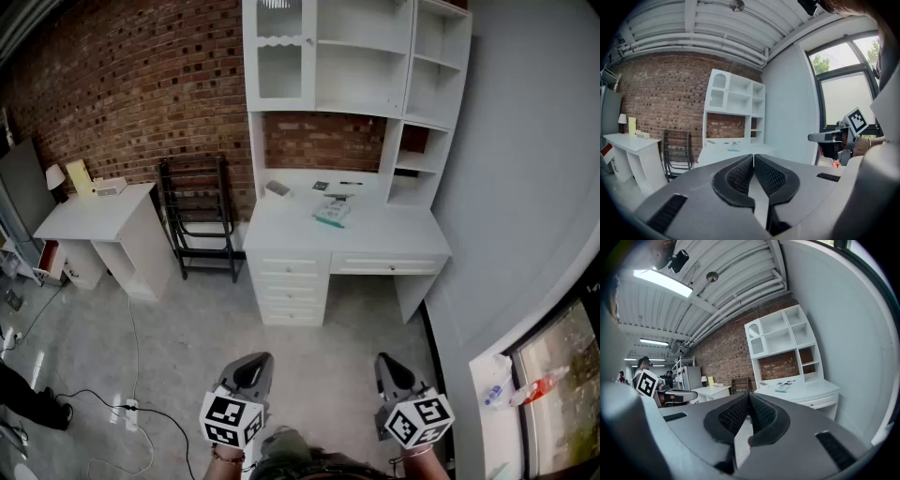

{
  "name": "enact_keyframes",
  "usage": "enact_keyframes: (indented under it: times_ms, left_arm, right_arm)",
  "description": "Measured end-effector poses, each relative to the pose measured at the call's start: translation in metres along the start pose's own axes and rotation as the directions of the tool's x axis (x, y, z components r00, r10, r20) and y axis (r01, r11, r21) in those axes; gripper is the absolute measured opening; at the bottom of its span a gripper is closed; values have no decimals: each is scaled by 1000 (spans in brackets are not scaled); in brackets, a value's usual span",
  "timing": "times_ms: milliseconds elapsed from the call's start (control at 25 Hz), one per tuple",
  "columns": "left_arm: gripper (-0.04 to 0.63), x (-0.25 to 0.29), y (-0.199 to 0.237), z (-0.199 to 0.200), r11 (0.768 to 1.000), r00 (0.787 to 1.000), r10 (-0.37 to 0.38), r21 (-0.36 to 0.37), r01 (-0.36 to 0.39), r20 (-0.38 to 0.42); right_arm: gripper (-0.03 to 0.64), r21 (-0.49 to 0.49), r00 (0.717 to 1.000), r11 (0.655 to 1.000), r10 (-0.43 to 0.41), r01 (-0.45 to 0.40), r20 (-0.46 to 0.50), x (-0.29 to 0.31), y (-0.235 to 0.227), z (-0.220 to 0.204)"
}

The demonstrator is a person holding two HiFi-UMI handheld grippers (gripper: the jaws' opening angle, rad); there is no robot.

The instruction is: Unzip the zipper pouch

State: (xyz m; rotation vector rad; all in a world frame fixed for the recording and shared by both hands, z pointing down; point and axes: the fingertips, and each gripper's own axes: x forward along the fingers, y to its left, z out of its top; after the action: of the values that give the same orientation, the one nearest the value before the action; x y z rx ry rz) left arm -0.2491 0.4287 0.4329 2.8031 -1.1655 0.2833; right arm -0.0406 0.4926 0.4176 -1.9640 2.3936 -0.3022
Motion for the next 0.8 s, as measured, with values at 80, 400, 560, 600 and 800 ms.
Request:
enact_keyframes:
  times_ms: [80, 400, 560, 600, 800]
  left_arm:
    - [8, 0, -2, -2, 1000, 1000, -2, -15, 2, 0]
    - [8, -8, -16, -9, 998, 998, -55, -42, 56, 24]
    - [8, -6, -17, -14, 997, 998, -55, -44, 56, 12]
    - [8, -6, -17, -14, 997, 998, -55, -45, 56, 11]
    - [8, -13, -22, -8, 995, 995, -73, -59, 77, 71]
  right_arm:
    - [0, -14, 1000, 1000, 3, -3, -1, -1, -1, 1]
    - [0, -21, 1000, 1000, -18, 18, -1, -7, -3, -4]
    - [0, -40, 1000, 999, -22, 22, 0, -9, -4, -4]
    - [0, -36, 1000, 999, -16, 17, 3, -10, -3, -4]
    - [0, -15, 999, 1000, -22, 23, 36, -15, -2, -3]
